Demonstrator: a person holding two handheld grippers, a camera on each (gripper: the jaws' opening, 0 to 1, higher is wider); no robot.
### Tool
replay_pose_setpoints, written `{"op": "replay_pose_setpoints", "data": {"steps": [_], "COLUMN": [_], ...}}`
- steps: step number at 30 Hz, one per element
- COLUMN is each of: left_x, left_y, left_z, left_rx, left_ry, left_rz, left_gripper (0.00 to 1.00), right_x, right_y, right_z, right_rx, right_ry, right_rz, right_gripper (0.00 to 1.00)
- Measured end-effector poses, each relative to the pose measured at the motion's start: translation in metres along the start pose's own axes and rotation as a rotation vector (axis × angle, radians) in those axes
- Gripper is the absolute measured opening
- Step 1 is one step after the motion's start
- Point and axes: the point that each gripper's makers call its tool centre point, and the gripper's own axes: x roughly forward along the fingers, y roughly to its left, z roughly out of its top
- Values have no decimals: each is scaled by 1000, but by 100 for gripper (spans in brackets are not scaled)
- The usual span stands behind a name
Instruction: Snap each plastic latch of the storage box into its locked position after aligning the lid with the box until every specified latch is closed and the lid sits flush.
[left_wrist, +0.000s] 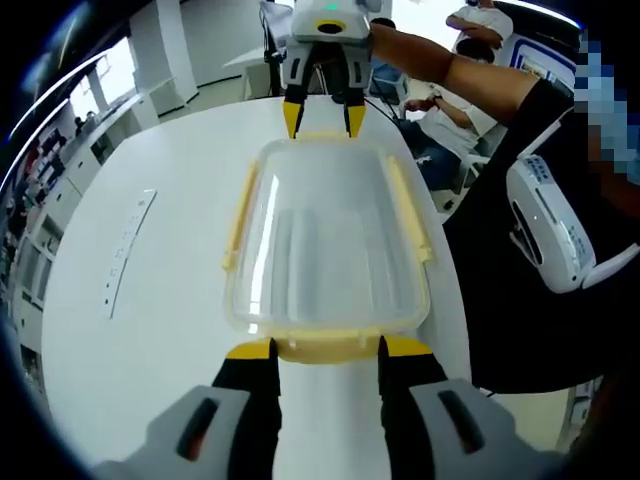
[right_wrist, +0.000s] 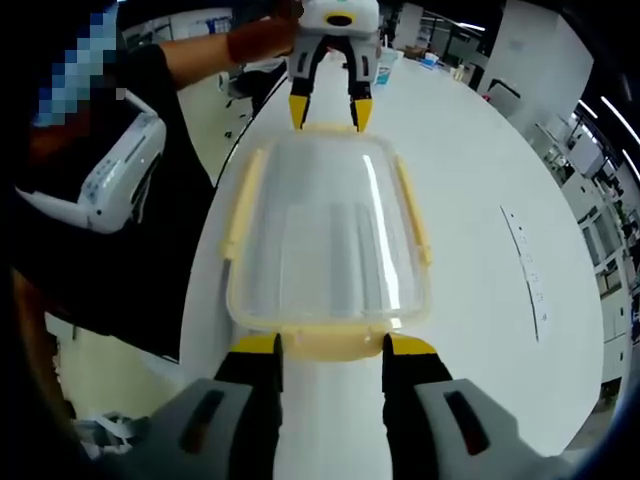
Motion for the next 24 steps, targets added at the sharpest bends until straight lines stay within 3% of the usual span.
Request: {"op": "replay_pose_setpoints", "data": {"steps": [24], "left_x": [13], "left_y": [6], "left_z": [-3], "left_rx": [-2], "left_ry": [1], "left_rz": [-14], "left_gripper": [35], "right_x": [16], "right_y": [2], "right_z": [-9], "right_rx": [7], "right_ry": [7], "right_rz": [5], "right_gripper": [35]}}
